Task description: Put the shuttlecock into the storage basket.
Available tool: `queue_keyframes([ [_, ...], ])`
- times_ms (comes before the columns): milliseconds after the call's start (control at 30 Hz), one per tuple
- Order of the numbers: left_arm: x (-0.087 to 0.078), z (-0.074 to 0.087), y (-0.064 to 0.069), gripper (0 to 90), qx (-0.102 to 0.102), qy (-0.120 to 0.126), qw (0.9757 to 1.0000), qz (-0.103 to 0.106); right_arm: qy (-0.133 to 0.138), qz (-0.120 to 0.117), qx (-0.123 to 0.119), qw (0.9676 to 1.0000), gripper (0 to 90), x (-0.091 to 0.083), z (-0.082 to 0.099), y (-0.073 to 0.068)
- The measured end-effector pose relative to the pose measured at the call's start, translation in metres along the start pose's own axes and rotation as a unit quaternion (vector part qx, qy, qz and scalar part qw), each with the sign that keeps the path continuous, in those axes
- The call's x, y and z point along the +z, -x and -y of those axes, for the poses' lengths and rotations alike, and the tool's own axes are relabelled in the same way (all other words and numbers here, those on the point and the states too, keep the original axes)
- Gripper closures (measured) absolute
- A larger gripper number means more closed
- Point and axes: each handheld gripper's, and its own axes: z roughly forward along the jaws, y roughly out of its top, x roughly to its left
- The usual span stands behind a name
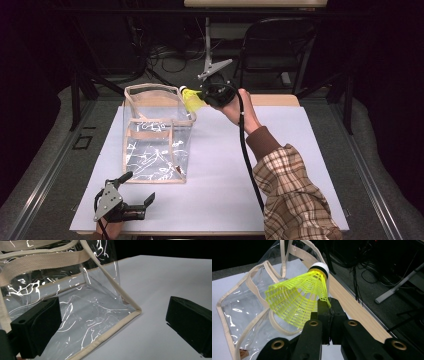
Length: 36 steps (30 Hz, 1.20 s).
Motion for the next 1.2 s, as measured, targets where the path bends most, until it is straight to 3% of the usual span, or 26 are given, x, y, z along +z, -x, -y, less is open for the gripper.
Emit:
queue_keyframes([
  [1200,-0.001,0.000,-0.001,0.1,0.002,-0.002,1.0000,-0.001,0.003,-0.010,-0.011,0.9999,89.3,0.026,-0.026,-0.018],
])
